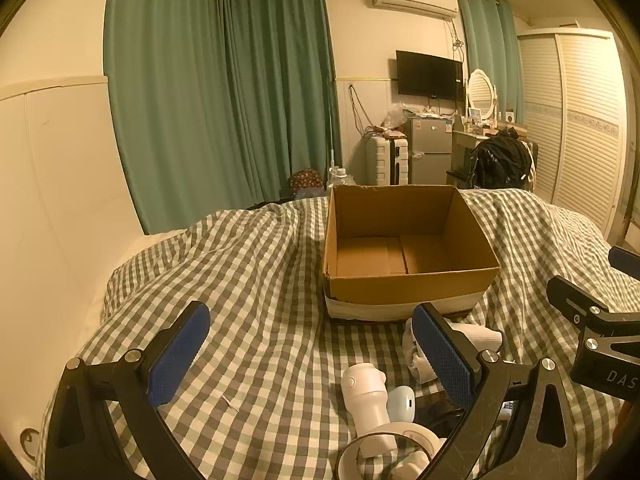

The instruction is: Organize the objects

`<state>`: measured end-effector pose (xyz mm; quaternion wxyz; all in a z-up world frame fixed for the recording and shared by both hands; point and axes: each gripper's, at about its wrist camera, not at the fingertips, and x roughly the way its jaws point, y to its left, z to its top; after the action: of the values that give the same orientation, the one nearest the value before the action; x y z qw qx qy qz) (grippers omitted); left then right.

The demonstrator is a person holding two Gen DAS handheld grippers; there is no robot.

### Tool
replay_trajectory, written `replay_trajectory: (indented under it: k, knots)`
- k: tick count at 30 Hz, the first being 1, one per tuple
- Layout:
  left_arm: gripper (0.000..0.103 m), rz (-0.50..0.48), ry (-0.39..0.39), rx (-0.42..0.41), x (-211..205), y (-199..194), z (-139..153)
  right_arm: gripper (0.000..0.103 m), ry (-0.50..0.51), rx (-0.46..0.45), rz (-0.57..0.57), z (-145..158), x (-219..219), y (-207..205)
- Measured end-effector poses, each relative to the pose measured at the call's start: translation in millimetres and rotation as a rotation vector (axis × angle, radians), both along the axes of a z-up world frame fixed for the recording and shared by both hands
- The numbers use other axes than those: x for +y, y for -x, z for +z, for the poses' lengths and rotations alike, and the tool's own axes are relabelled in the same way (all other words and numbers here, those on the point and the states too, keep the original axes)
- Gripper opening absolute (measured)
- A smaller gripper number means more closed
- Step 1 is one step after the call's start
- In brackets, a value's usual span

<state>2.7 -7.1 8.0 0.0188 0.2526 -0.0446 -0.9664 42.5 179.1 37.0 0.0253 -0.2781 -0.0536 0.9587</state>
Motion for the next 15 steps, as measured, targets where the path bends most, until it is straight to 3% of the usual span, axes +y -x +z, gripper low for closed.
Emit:
replay_trajectory:
  k: [15]
  knots:
    - [0.103,-0.003,-0.003,-0.003,2.5,-0.7,-2.6,0.103,0.003,-0.003,0.006,0.5,-3.1,0.4]
